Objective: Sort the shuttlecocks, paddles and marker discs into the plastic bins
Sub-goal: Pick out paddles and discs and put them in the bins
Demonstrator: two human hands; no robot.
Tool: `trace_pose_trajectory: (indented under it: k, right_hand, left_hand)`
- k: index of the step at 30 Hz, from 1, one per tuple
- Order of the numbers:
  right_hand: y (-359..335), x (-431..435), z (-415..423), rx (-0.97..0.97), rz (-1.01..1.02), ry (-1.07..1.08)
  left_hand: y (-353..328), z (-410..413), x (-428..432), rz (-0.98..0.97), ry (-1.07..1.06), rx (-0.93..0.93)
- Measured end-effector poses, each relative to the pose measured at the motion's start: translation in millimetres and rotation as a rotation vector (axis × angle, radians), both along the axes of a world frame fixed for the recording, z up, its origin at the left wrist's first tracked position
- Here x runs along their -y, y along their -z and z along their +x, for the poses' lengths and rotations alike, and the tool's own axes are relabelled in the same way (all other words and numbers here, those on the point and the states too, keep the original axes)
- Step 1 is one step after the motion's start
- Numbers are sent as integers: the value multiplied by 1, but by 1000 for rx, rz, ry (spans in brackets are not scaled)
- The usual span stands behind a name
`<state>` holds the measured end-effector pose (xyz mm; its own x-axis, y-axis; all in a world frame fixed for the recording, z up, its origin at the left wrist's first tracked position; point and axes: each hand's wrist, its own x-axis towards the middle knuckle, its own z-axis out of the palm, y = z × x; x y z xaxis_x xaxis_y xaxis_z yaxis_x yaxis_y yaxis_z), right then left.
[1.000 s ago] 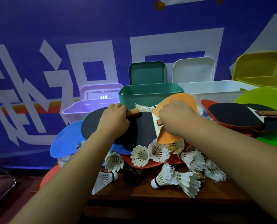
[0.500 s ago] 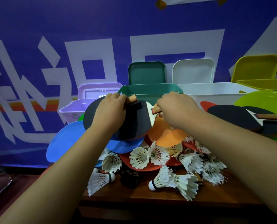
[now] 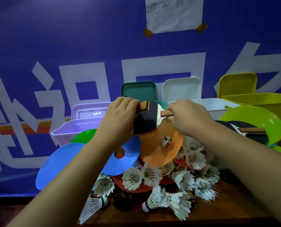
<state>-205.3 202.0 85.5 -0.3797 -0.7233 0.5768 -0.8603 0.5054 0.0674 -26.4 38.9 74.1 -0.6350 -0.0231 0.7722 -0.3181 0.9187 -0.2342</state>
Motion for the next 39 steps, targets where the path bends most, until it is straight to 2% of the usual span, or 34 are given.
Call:
trace_pose_trajectory:
  k: [5,11,18,23,27,39]
  right_hand:
    - [-10,-40,-39,180,-112,33]
    - [-9,-100,-96,242,-224,175]
    - [-4,-163,-159,264,-255,300]
    - [-2,-196,-194,287,-259,360]
    - [-3,-216,-225,287,-264,420]
    - [0,-221,-339,240,-466,551]
  left_hand:
    - [-15,-25,-37,-109,134,73]
    - [-31,-81,-76,-167,307,77]
    - [-45,-162,-125,-173,460,76]
    - [-46,-217,-155,-88,518,36]
    - [-46,-265,-169,54,553,29]
    - [-64,-401,-190,300,627,20]
